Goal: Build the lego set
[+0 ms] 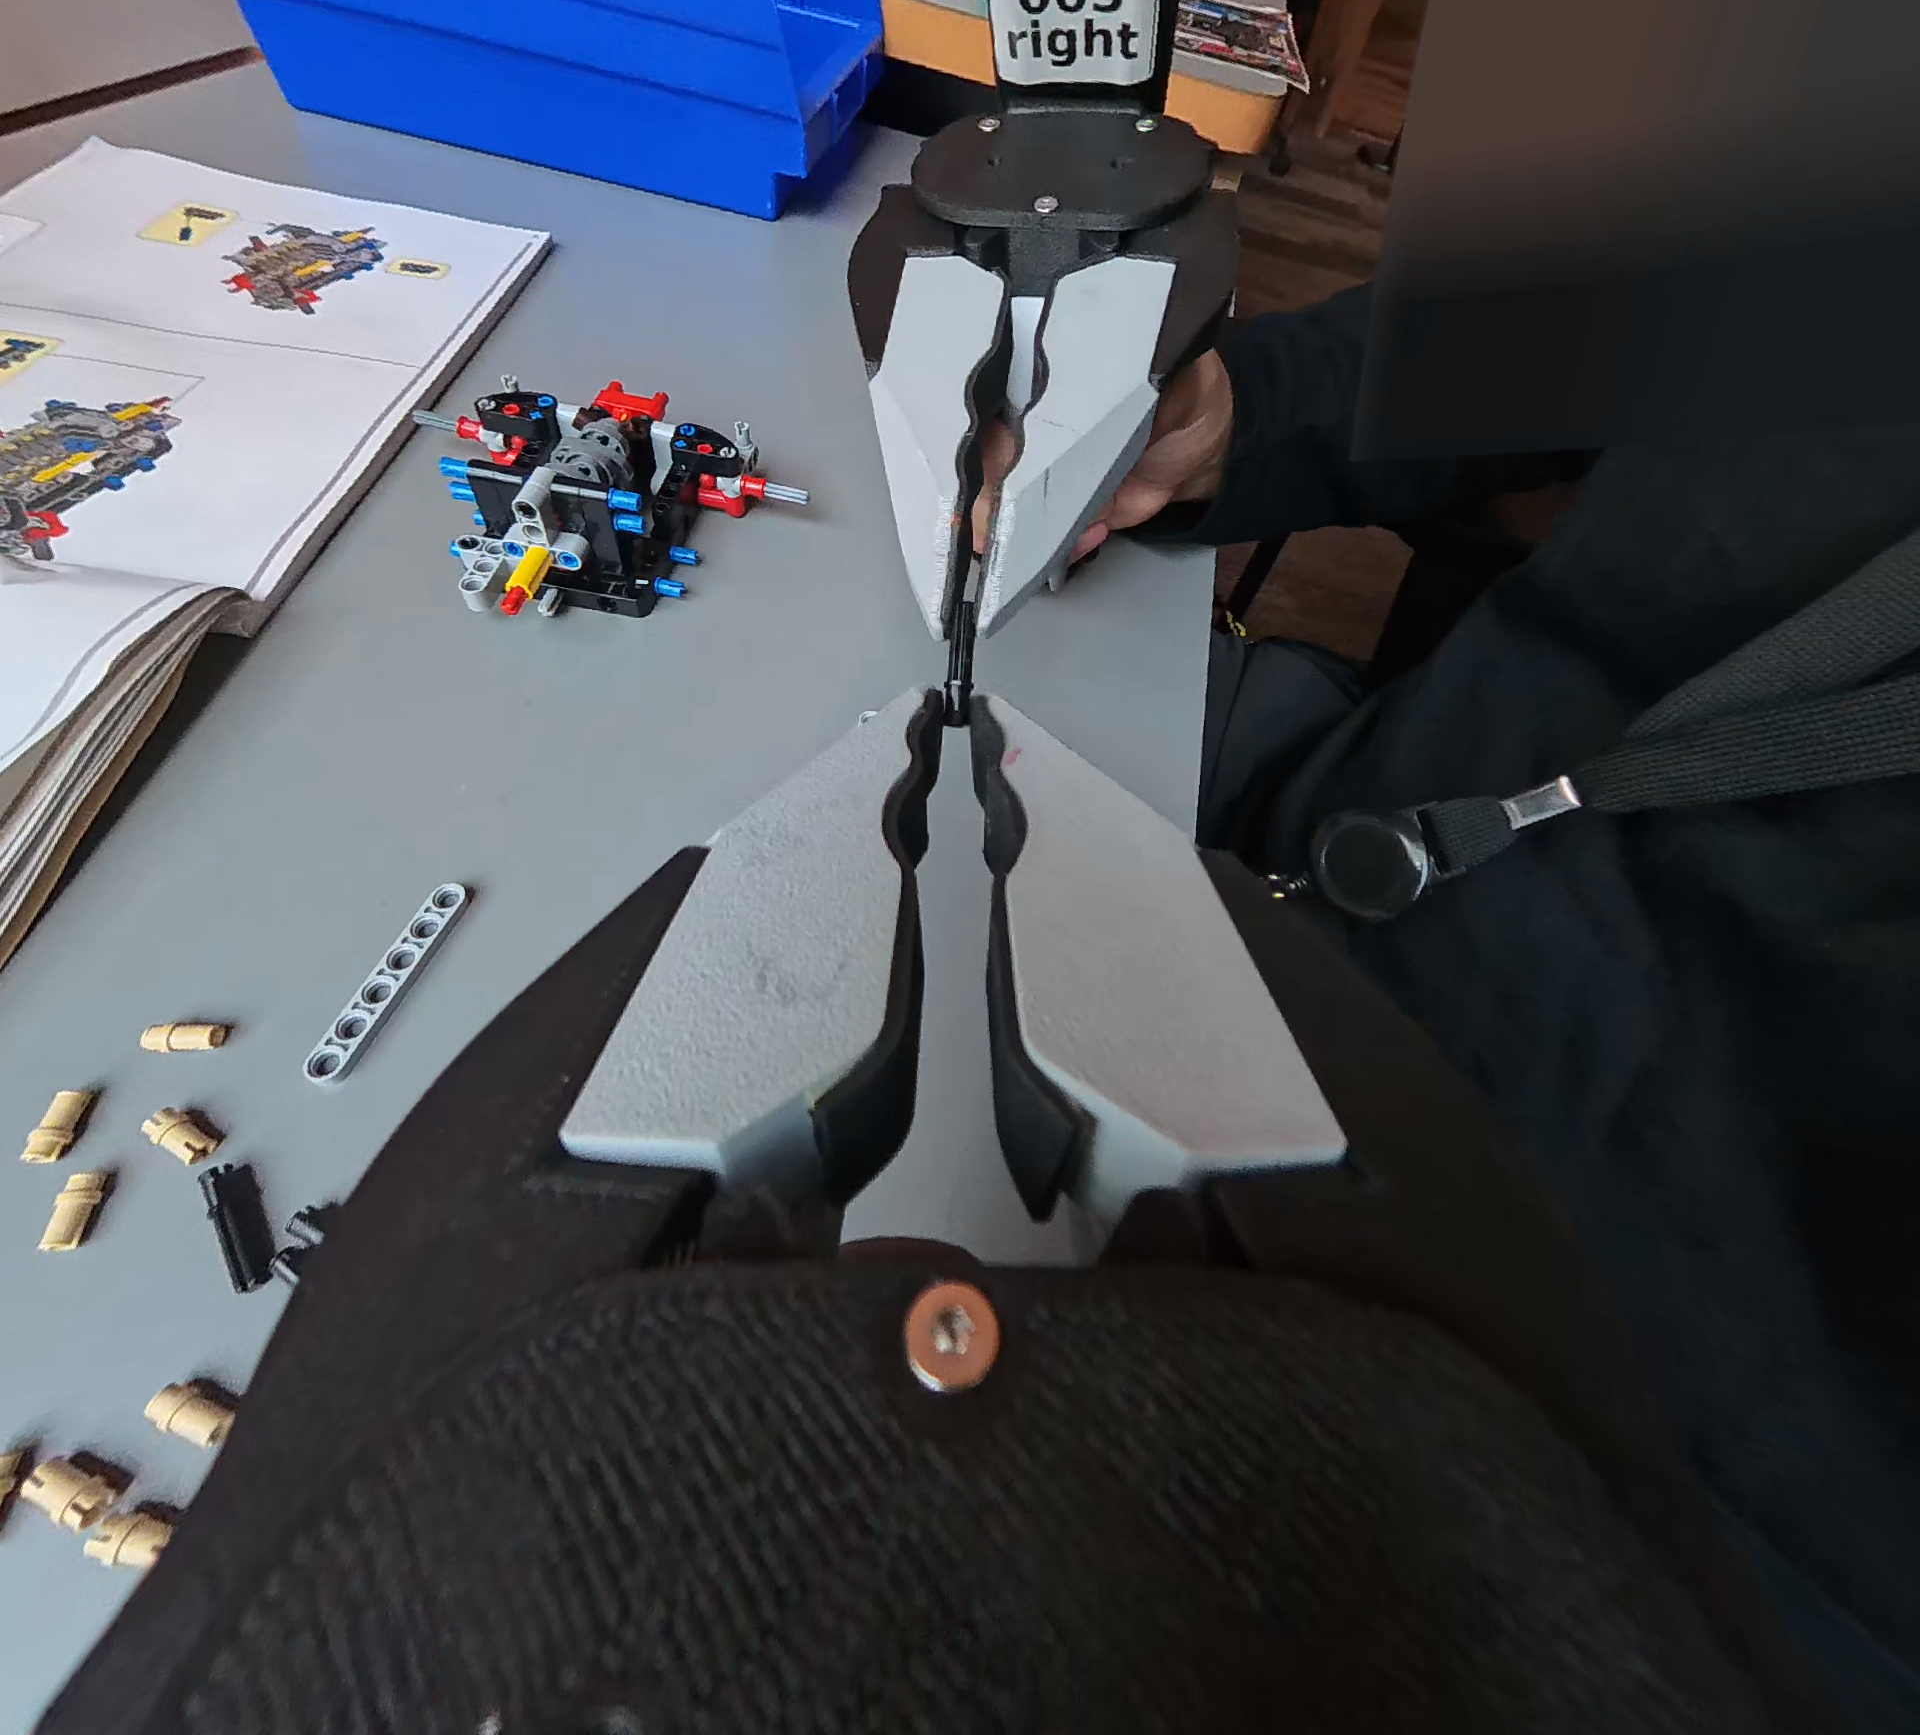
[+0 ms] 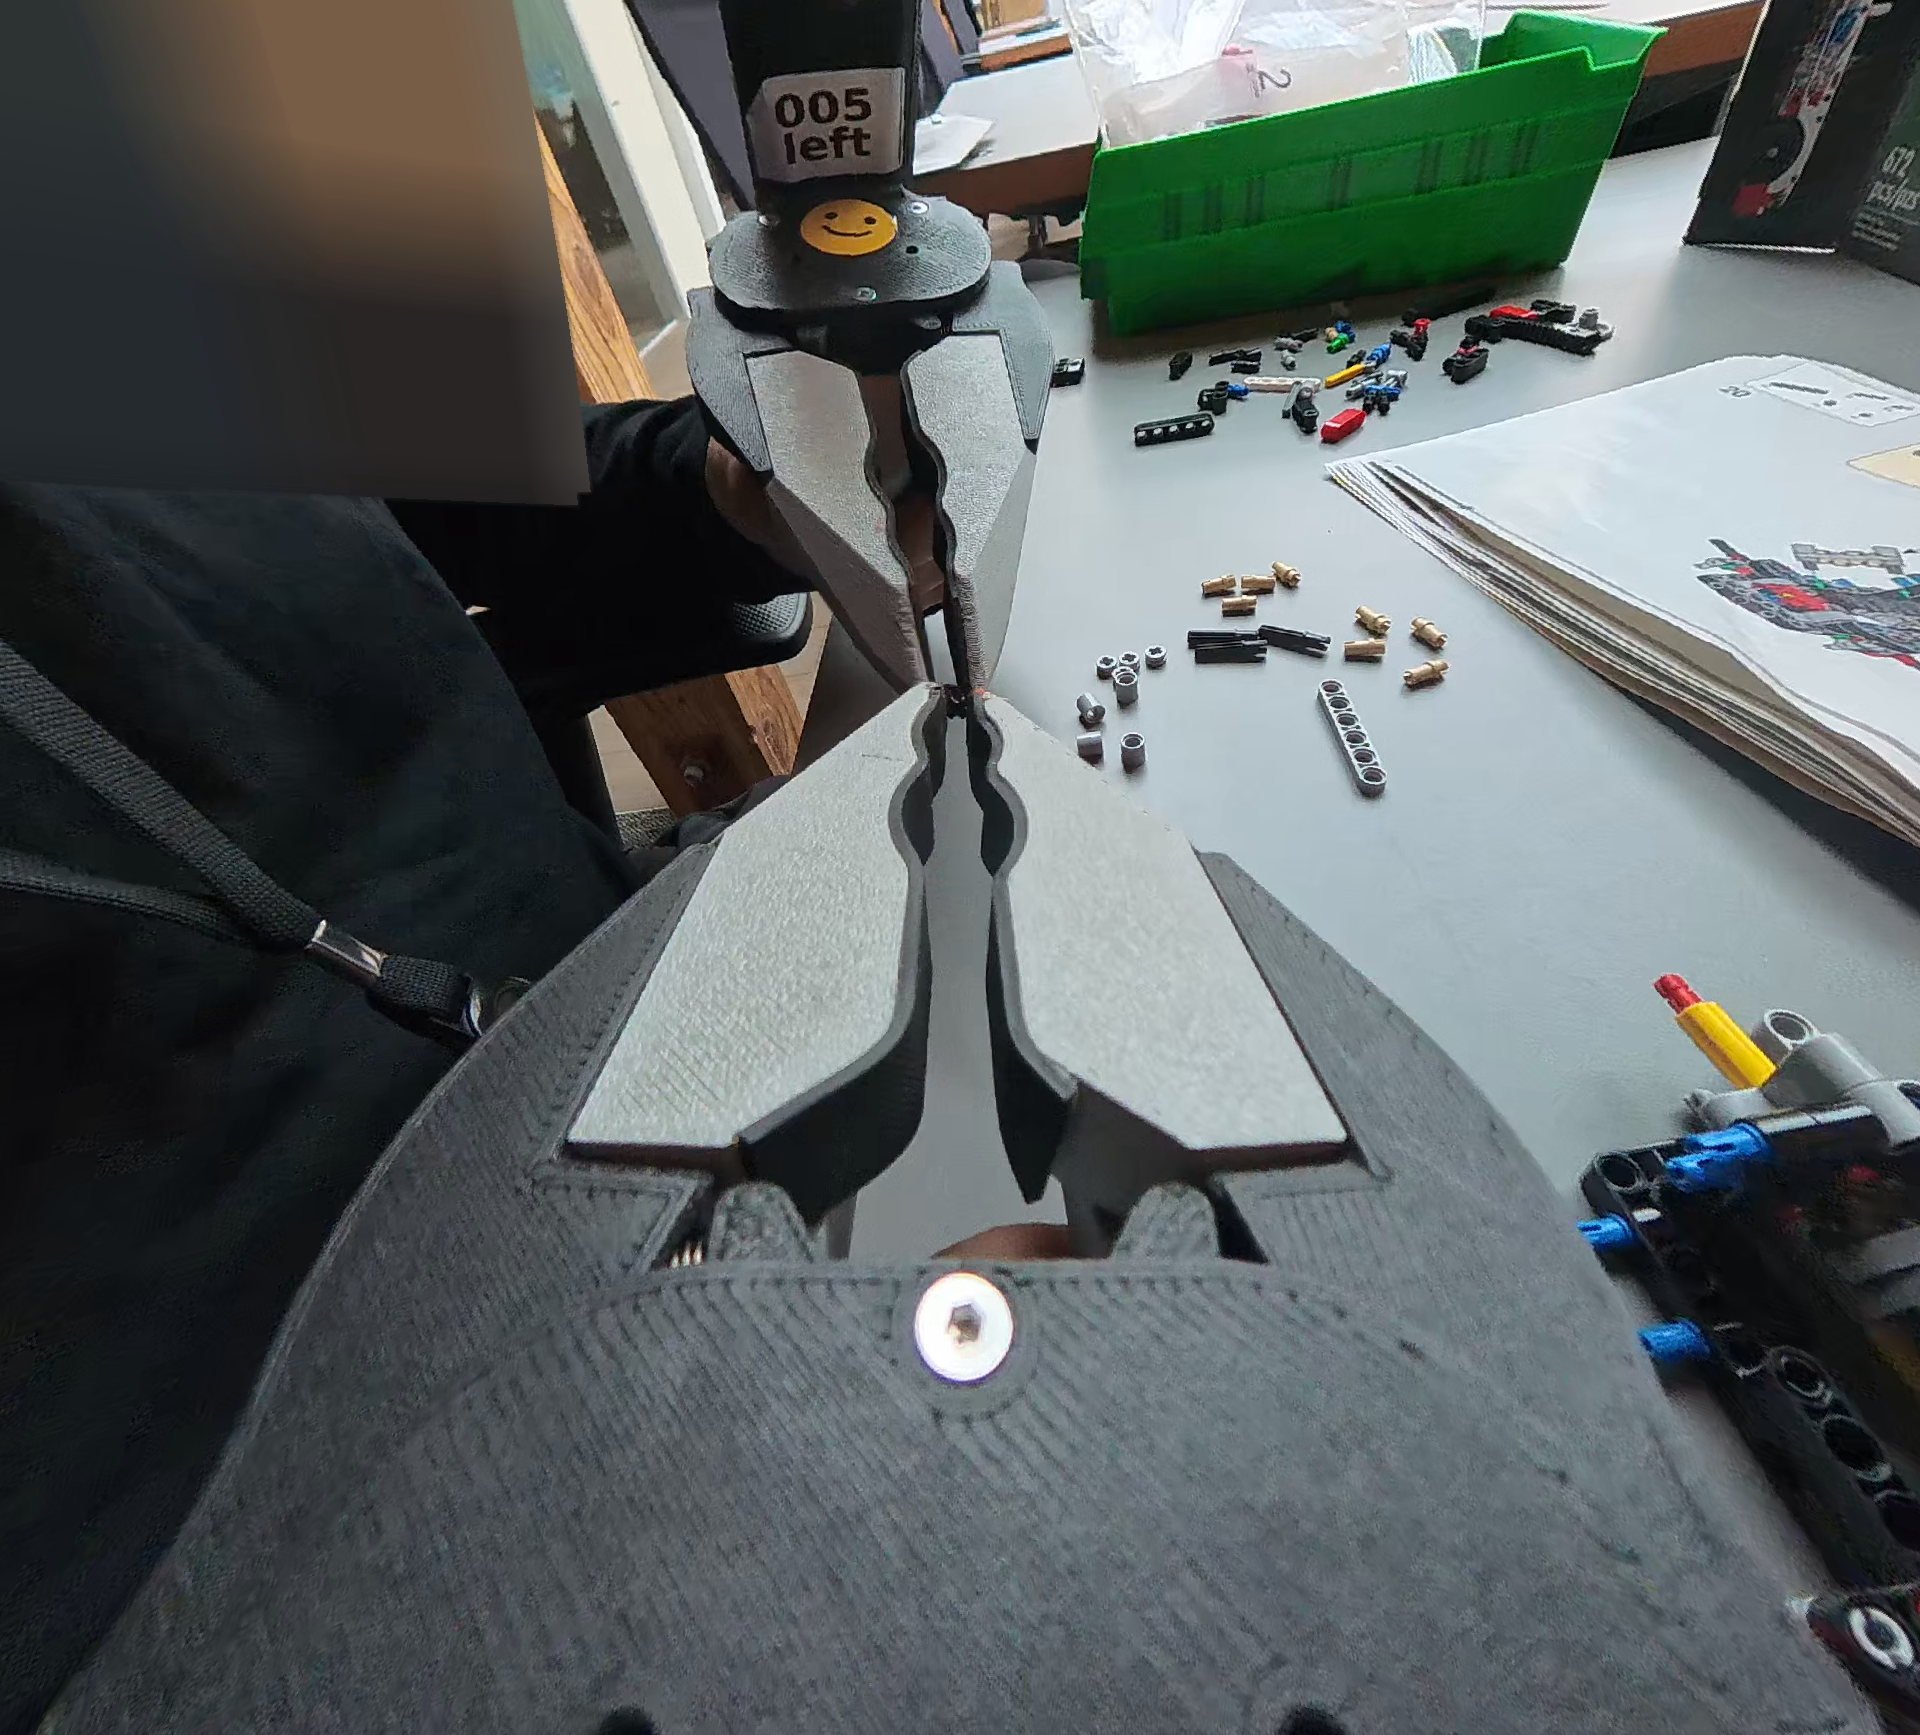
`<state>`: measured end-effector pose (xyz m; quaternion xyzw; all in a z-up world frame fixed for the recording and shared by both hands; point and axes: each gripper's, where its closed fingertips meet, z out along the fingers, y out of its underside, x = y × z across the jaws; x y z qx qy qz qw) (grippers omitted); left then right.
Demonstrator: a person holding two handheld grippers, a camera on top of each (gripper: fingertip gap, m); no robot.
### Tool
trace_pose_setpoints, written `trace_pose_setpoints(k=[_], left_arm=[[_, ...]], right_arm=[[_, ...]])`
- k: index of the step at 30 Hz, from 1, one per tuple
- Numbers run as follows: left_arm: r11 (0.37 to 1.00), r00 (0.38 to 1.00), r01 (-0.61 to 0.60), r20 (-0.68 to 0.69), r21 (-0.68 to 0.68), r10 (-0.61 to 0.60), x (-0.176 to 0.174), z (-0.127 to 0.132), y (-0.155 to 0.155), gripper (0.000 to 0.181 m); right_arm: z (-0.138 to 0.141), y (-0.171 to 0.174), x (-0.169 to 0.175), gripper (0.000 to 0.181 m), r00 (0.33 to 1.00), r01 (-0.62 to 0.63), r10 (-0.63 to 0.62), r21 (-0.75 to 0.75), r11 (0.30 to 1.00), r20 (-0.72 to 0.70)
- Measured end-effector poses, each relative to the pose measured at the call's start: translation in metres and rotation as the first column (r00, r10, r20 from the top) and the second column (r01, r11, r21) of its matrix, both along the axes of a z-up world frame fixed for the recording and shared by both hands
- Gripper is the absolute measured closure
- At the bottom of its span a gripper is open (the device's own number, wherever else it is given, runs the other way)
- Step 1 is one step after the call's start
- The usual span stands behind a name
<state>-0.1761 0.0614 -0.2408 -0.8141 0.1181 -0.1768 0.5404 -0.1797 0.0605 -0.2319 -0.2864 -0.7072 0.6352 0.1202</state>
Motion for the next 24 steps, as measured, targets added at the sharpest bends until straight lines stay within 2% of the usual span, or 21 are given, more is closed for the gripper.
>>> trace_pose_setpoints(k=[7,9,10,14,17,24], left_arm=[[0.999,0.999,-0.029,0.034,-0.017,0.03,0.001,-0.004,0.0,0.179],[0.997,0.997,-0.051,0.05,-0.053,0.054,-0.003,-0.013,-0.003,0.179],[0.995,0.996,-0.068,0.059,-0.069,0.072,-0.006,-0.018,-0.004,0.179],[0.976,0.984,-0.123,0.109,-0.177,0.144,-0.017,-0.036,-0.012,0.179],[0.964,0.972,-0.123,0.166,-0.237,0.165,-0.019,-0.042,-0.016,0.179],[0.968,0.974,-0.085,0.183,-0.238,0.131,-0.014,-0.042,-0.02,0.179]], right_arm=[[-0.004,0.0,-0.001,0.178,1.0,-0.002,0.002,0.019,1.0,0.017],[-0.016,0.006,-0.004,0.161,0.999,0.011,-0.016,0.108,0.994,0.046],[-0.023,0.011,-0.005,0.158,0.998,0.021,-0.031,0.17,0.985,0.056],[-0.062,0.027,-0.006,0.155,0.992,0.016,-0.07,0.441,0.898,0.106],[-0.086,0.029,-0.005,0.154,0.989,-0.033,-0.054,0.565,0.824,0.137],[-0.088,0.019,-0.006,0.172,0.977,-0.111,0.002,0.5,0.859,0.215]])
